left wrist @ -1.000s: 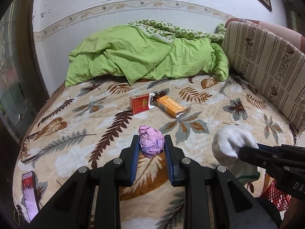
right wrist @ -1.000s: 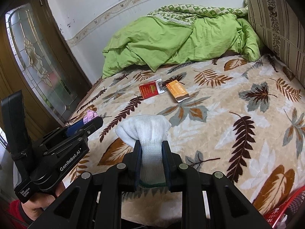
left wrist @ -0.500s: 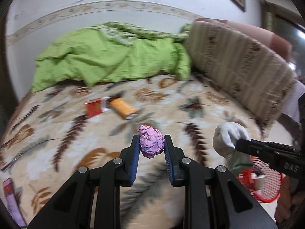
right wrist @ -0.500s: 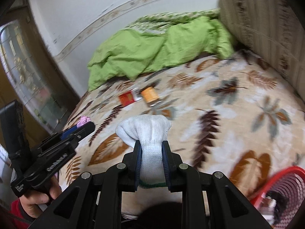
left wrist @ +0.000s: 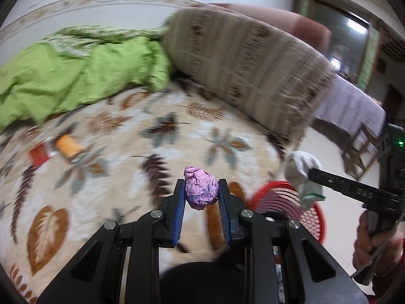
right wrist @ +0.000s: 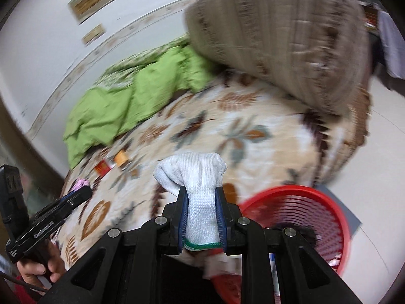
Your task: Collect trash
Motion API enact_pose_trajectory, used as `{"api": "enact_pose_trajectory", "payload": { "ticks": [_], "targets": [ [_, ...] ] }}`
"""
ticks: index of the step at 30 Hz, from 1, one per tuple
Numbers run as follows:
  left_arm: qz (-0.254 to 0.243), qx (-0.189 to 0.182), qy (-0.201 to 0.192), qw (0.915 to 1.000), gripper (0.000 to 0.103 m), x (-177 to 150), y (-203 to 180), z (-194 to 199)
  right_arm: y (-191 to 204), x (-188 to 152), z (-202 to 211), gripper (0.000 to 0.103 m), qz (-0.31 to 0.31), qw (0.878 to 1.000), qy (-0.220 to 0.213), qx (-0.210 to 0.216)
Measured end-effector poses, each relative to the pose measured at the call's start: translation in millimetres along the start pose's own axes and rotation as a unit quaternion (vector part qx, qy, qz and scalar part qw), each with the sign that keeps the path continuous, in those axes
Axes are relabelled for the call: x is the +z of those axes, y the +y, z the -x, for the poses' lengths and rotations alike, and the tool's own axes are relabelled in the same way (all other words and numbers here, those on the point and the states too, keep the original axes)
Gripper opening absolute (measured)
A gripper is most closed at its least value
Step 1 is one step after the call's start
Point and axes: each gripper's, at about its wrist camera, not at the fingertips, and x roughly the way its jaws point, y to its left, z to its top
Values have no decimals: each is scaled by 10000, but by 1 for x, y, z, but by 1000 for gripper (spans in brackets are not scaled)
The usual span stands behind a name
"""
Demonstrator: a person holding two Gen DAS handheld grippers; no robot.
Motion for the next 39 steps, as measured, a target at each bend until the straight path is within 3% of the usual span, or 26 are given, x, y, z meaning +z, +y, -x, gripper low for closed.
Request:
{"api": "enact_pose_trajectory", "payload": {
  "ticks": [8,10,12,14,17,23,29,33,39],
  "targets": [
    [-515,-1004,656,9914,24,3,-82,-54,-56,-13,18,23,-490,9976,45,-482],
    [-663,-1207,838,9869,33,0,-98,-66,-66,-16,18,24,-559,9963,126,-642],
    [-763,-1214,879,9858,55,-3,-106,-71,-76,-17,16,31,-663,9948,273,-720],
    [-809,-1187,861,9859,56,-4,-110,-72,-82,-18,18,41,-734,9937,291,-793],
    [-742,-1141,812,9874,56,-3,-100,-67,-83,-16,21,41,-698,9937,207,-849],
    [-313,-666,578,9956,57,5,-48,-50,-46,-1,-2,41,-310,9984,202,-434],
    [380,95,211,9990,63,11,41,-18,38,16,-57,45,473,9972,472,325],
    [830,816,31,9932,63,9,113,3,98,23,-104,53,965,9893,794,754],
    [1552,1706,-40,9730,63,1,227,31,180,25,-176,54,1586,9731,1193,1165]
  ]
}}
